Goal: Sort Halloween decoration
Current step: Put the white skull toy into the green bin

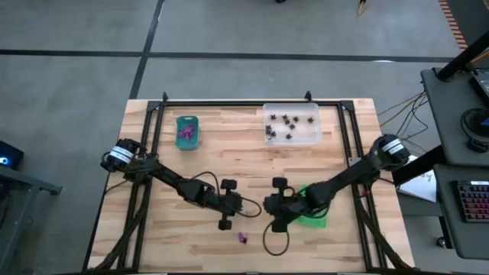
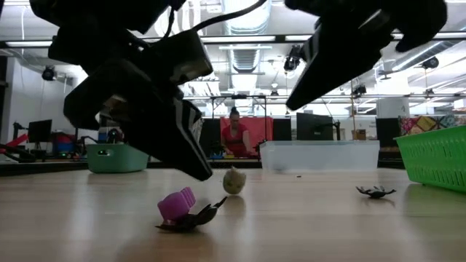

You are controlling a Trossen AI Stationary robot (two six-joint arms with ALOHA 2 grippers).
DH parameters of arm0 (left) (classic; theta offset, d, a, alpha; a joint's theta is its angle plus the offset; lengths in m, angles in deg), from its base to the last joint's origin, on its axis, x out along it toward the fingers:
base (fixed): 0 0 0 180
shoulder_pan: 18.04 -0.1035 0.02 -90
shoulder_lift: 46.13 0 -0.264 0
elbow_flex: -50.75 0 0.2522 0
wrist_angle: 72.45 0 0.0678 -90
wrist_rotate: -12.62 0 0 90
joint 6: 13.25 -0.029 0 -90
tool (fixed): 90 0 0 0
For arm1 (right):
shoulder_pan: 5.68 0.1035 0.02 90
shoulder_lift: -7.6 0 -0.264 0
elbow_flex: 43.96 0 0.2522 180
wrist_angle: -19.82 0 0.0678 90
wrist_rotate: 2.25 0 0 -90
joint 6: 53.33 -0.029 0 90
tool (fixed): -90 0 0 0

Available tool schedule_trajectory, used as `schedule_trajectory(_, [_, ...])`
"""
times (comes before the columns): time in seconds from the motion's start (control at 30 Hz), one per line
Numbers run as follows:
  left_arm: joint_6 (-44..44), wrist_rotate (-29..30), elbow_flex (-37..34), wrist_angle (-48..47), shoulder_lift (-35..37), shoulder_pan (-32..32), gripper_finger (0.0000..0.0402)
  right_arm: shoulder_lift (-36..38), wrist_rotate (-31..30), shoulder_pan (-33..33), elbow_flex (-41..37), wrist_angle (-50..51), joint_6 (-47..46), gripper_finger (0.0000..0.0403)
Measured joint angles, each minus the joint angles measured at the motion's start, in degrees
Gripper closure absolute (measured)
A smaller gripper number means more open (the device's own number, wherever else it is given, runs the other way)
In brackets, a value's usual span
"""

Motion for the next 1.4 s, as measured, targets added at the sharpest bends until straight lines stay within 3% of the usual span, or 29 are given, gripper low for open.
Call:
schedule_trajectory(0.17, [0.69, 0.08, -0.04, -3.43, 0.57, 0.0, 0.0364, -4.91, 0.73, -0.49, 4.05, 0.07, 5.81, 0.0393])
schedule_trajectory(0.37, [0.81, 0.07, -0.04, -4.99, 2.06, 0.07, 0.0364, -9.53, 8.54, -0.51, 8.77, 0.02, 10.01, 0.037])
schedule_trajectory(0.8, [2.08, 0.02, -0.04, -5.3, 2.29, 0.22, 0.0364, -12.38, 9.32, -1.17, 12.98, 3.63, 10.24, 0.0193])
schedule_trajectory(0.93, [2.08, 0.02, -0.04, -5.3, 2.25, 0.22, 0.0364, -12.49, 9.03, -2.04, 12.56, 3.64, 9.63, 0.0156])
schedule_trajectory(1.4, [2.08, 0.02, -0.04, -4.93, 2.21, 0.22, 0.0364, -18.75, 10.52, -2.36, 12.28, 1.19, 10.41, 0.0137])
